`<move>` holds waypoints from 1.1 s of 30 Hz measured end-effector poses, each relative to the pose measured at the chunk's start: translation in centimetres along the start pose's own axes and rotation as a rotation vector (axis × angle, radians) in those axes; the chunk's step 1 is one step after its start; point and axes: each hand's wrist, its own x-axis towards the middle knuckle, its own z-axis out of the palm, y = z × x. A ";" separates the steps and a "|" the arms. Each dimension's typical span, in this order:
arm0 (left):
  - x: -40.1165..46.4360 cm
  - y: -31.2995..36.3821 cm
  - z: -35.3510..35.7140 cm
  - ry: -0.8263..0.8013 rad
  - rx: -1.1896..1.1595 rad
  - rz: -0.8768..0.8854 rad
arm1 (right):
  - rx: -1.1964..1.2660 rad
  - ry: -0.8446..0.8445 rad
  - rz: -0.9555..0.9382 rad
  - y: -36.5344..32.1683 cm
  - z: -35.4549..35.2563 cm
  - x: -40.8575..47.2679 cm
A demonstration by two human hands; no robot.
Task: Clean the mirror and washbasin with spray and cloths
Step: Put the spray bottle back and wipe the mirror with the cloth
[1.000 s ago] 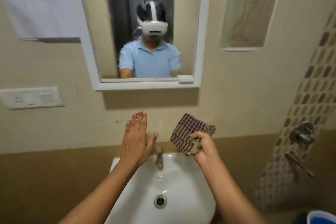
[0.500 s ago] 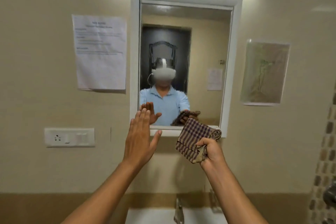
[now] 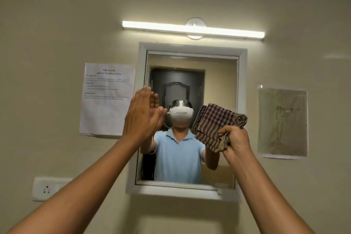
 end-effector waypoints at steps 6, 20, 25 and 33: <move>6.1 -0.5 0.7 0.088 0.027 0.042 | -0.034 -0.050 -0.063 -3.6 2.2 2.8; 11.9 -6.5 2.4 -0.004 0.259 0.109 | -0.378 0.437 -0.859 -9.7 7.1 8.0; 11.8 -7.2 2.5 0.003 0.233 0.142 | -0.973 0.371 -1.042 -5.7 8.9 11.7; 11.9 -8.4 2.9 0.014 0.204 0.206 | -1.603 0.224 -1.048 -0.3 12.2 12.4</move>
